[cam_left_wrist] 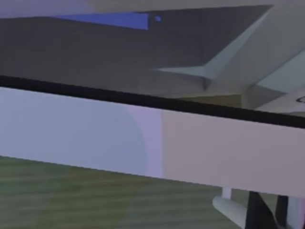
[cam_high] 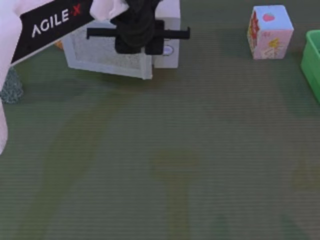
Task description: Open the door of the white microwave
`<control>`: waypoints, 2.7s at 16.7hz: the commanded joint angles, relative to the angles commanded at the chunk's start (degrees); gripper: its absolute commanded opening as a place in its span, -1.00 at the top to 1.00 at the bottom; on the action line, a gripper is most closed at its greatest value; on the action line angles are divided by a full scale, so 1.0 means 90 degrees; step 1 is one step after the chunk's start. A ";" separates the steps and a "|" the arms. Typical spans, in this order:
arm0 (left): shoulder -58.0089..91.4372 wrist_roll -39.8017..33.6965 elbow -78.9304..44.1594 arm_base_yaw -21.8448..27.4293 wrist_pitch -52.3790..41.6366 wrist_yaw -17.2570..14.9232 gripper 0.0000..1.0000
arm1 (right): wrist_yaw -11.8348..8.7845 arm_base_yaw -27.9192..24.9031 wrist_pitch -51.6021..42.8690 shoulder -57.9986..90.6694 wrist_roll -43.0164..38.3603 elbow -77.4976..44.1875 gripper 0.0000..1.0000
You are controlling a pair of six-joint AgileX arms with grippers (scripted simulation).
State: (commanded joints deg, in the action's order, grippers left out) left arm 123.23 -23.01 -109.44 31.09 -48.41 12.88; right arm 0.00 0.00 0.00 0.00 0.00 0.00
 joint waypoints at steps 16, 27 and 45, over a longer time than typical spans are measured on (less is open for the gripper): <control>-0.0532 0.0588 0.0846 -0.0080 0.0410 -0.0308 1.00 | 0.0000 0.0000 0.0000 0.0000 0.0000 0.0000 -1.00; -0.0600 0.0656 0.0934 -0.0093 0.0464 -0.0341 1.00 | 0.0000 0.0000 0.0000 0.0000 0.0000 0.0000 -1.00; -0.0661 0.0727 0.1041 -0.0071 0.0514 -0.0425 1.00 | 0.0000 0.0000 0.0000 0.0000 0.0000 0.0000 -1.00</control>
State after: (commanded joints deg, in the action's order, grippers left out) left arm 117.28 -16.46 -100.07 30.45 -43.79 9.06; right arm 0.00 0.00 0.00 0.00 0.00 0.00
